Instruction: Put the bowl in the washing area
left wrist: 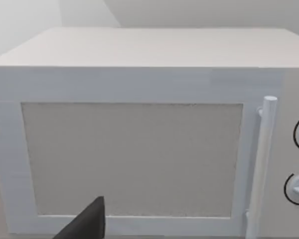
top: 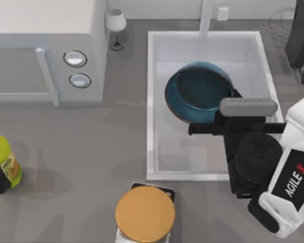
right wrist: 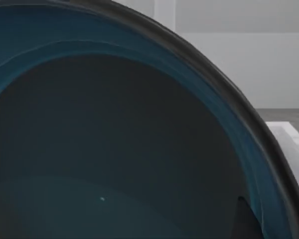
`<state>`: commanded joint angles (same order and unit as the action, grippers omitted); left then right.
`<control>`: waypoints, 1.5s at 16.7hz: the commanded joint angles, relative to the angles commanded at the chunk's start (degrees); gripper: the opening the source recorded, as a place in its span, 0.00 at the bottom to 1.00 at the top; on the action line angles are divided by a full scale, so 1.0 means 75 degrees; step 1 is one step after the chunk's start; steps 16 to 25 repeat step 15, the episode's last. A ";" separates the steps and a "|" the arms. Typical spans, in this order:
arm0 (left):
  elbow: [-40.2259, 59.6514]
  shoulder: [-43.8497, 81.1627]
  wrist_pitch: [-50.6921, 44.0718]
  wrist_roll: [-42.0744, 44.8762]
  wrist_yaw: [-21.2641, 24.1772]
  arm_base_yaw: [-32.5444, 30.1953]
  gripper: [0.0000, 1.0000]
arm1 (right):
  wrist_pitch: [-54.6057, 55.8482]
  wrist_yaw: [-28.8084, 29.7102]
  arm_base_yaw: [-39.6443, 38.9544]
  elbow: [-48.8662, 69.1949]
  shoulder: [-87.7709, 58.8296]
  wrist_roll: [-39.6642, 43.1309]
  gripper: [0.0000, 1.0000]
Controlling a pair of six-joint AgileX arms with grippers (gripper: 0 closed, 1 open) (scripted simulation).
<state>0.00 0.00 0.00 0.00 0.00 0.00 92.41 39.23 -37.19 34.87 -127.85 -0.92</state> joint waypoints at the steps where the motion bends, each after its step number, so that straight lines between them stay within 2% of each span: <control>1: 0.0000 0.0000 0.0000 0.0000 0.0000 0.0000 1.00 | 0.0000 0.0000 0.0000 0.0000 0.0000 0.0000 0.38; 9: 0.0000 0.0000 0.0000 0.0000 0.0000 0.0000 1.00 | 0.0000 0.0000 0.0000 0.0000 0.0000 0.0000 0.98; 25: 0.0000 0.0000 0.0000 0.0000 0.0000 0.0000 1.00 | 0.0000 0.0000 0.0000 0.0000 0.0000 0.0000 1.00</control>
